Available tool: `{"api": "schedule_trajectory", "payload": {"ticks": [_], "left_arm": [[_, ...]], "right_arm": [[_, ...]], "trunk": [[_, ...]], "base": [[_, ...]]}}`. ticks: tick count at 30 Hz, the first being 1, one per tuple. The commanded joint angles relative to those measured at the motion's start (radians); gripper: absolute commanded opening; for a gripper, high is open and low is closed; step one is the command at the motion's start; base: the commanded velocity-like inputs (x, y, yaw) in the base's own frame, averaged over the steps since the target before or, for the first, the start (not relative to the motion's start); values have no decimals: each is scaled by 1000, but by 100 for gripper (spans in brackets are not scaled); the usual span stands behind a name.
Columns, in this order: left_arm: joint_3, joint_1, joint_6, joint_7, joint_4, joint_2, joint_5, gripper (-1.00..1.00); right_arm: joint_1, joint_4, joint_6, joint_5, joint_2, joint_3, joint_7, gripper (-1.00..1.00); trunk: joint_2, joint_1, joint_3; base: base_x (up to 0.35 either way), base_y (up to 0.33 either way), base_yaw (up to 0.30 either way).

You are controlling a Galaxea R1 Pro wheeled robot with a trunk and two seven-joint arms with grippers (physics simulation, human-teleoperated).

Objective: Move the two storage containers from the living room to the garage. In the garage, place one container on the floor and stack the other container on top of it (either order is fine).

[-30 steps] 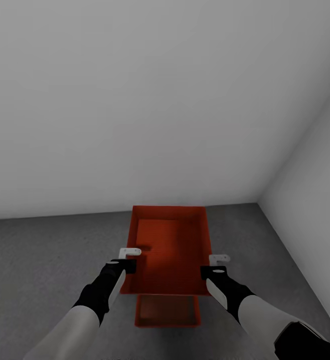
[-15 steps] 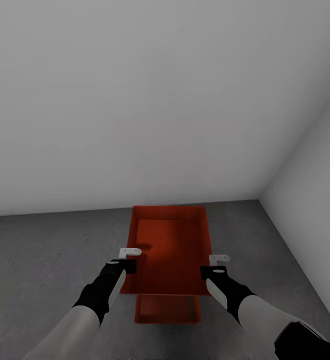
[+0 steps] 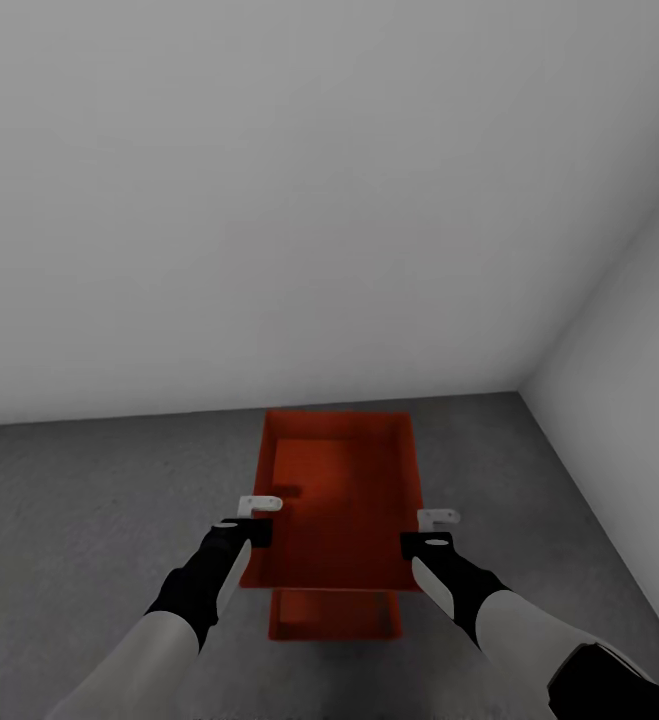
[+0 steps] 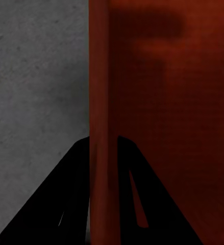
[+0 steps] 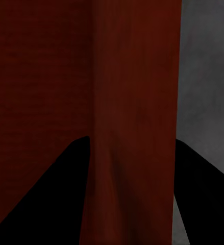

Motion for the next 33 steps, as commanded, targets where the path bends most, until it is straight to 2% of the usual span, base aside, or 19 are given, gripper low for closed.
{"api": "schedule_trajectory", "payload": {"ticks": [1, 10, 33], "left_arm": [[1, 1, 9, 11, -1, -2, -39, -100], [1, 0, 9, 11, -1, -2, -39, -100], [1, 1, 9, 11, -1, -2, -41, -100]], "right_arm": [[-1, -2, 9, 16, 13, -15, -23, -100], [-1, -2, 9, 16, 13, -15, -23, -100], [-1, -2, 9, 16, 13, -15, -23, -100]], "trunk": [[-8, 4, -6], [-71, 39, -48], [-71, 39, -85]], "base": [[0, 0, 0], [0, 0, 0], [0, 0, 0]]}}
